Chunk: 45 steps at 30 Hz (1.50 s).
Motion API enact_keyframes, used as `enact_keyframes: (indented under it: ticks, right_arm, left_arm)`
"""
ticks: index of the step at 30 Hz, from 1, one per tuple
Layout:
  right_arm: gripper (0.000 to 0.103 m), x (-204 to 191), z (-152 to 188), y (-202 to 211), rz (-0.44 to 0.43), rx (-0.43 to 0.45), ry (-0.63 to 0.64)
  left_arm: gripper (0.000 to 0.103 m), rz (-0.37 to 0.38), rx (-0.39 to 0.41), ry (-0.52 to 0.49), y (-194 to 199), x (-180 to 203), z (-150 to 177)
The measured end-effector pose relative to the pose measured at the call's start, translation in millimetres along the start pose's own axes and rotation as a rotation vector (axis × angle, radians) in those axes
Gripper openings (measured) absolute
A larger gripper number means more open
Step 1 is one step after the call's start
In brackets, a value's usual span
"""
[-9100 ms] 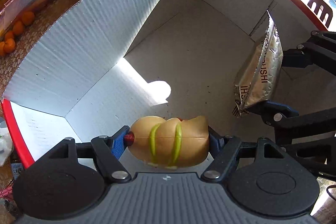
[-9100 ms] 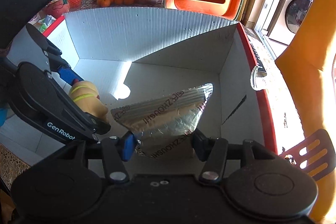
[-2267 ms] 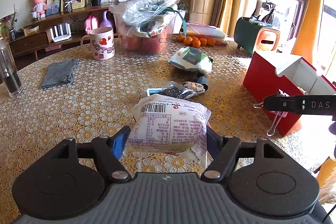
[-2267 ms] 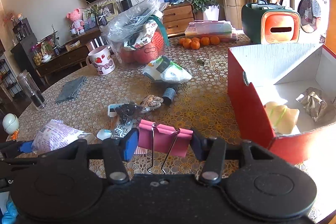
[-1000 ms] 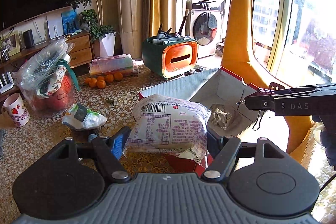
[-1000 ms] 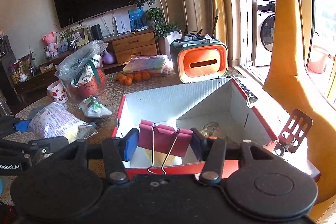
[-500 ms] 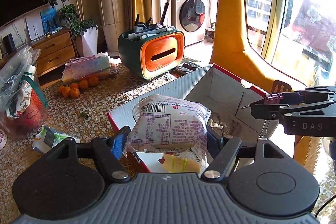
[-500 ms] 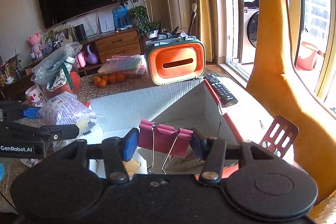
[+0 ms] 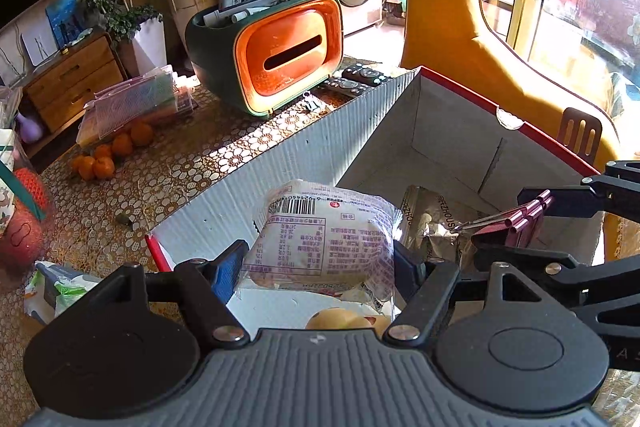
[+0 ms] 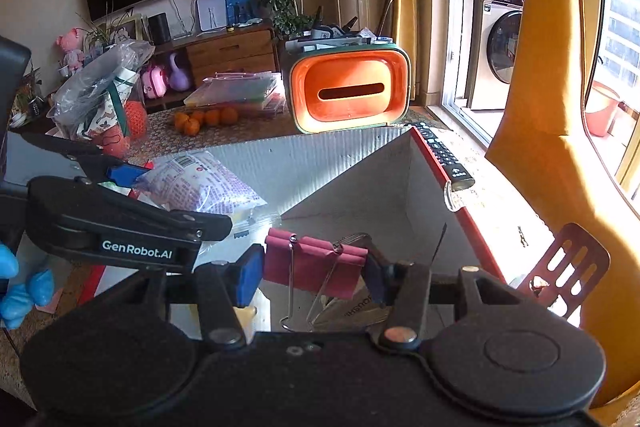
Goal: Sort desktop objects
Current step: 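Open the left tool releasing the bread bag while the right tool drops the pink clip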
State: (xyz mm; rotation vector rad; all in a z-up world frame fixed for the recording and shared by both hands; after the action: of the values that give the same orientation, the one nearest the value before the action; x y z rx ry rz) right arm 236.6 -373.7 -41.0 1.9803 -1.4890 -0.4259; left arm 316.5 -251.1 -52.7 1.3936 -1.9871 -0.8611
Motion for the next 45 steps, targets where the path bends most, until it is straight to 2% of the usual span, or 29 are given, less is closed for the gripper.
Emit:
enact_keyframes:
  ticks: [10,14,24,28,32,35,37,45]
  right_arm:
    - [0.051,-16,10,-31,-0.05,-0.089,0.101]
    - [0.051,-18,13,-40,-0.065,-0.11,0.107]
    - [0.052,-18,23,-51,-0.075,-0.159,0.101]
    - [0.051,-18,24,-51,-0.074,-0.159,0.098]
    - [0.057,-20,23,-48,-0.074,-0.154,0.102]
    - [0.062,-22,21,-44,-0.068,-0.148,0.116]
    - [0.065,-23,19,-40,-0.069,-0.138,0.117]
    - [0.071,-23,12,-20,-0.06,-0.107,0.103]
  left_arm:
    - [0.074,-0.02,-0.096,-0.063,-35,9,-1]
    - [0.074,-0.056,-0.133,-0.092,-46,12,2]
    - [0.075,-0.06,-0.242,-0.056,-58,8,0]
    - [0.075,-0.067,-0.244,-0.055,-57,9,1]
    - [0.077,-0.066,-0.217,-0.039,-50,7,-1]
    - [0.077,-0.051,-0.19,-0.017,-42,5,-2]
    - [0.082,-0.04,-0.174,-0.002,-35,3,-3]
    - [0.082,0.008,-0.095,0.046,1,-2,-6]
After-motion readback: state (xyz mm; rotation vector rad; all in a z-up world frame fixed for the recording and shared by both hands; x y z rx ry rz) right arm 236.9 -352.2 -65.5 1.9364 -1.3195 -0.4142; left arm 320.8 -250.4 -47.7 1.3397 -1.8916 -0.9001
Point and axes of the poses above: each gripper's, at about its wrist camera, not at the fingertips, and y roughly against the way its jaws point, x to its right, z to its underside, the point moved 4 cm from there along -y, roughly the way its jaws point, and after that the axes turned 15 degrees about y, right-handed, at the moved point
